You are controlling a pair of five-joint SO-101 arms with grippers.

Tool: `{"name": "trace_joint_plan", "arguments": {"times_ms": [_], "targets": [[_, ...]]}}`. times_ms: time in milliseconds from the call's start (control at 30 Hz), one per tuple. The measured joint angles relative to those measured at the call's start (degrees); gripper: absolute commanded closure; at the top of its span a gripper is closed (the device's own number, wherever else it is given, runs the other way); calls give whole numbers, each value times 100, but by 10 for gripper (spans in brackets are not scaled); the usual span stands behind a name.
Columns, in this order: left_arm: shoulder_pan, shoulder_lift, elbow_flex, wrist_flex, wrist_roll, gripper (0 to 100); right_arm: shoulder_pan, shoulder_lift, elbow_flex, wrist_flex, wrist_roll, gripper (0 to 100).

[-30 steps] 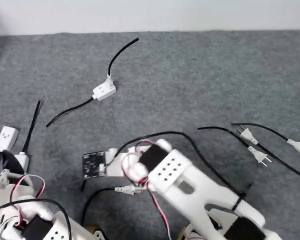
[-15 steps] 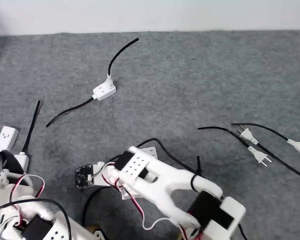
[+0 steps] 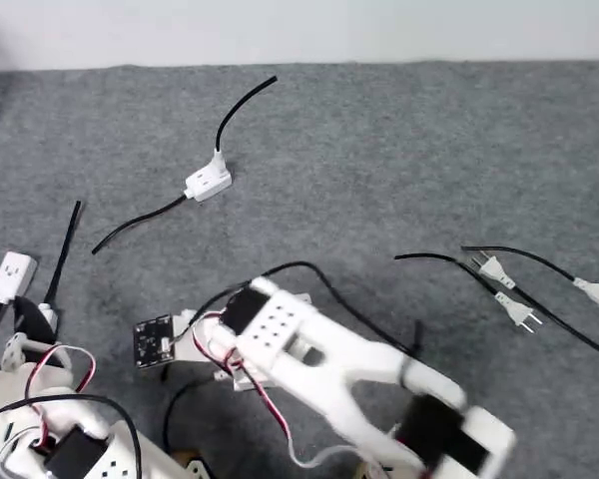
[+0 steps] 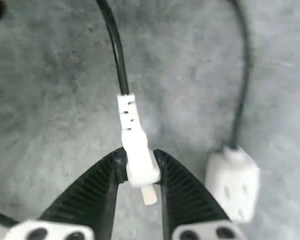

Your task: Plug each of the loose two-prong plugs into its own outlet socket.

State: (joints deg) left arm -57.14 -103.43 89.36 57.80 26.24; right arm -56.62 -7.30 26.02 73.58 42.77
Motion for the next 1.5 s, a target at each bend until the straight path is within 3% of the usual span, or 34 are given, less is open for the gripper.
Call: {"name": "trace_joint_plan", "arguments": {"times_ms": [200,433,633,733,1067,1200,1367,1500], "targets": [[0,0,0,0,0,676,431,-1811,-396,1029,0,991],[0,0,0,0,0,676,2338,-3077,-334,1178,-123,991],[0,0,0,0,0,676,4255,-3692,1143,-79,-2119,991],[0,0,0,0,0,676,4879,-3982,1908,-721,-2971,991],[0,0,9,0,0,676,4949,-4501,3578,-1266,-3138,991],[97,0,149,-105,0,676,4985,-4501,4369,-1670,-2787,972],[255,0,352,-413,-264,676,4853,-4554,4923,-1793,-1609,740],[308,0,352,-448,-316,676,4835,-4554,4967,-1512,-1415,592]]}}
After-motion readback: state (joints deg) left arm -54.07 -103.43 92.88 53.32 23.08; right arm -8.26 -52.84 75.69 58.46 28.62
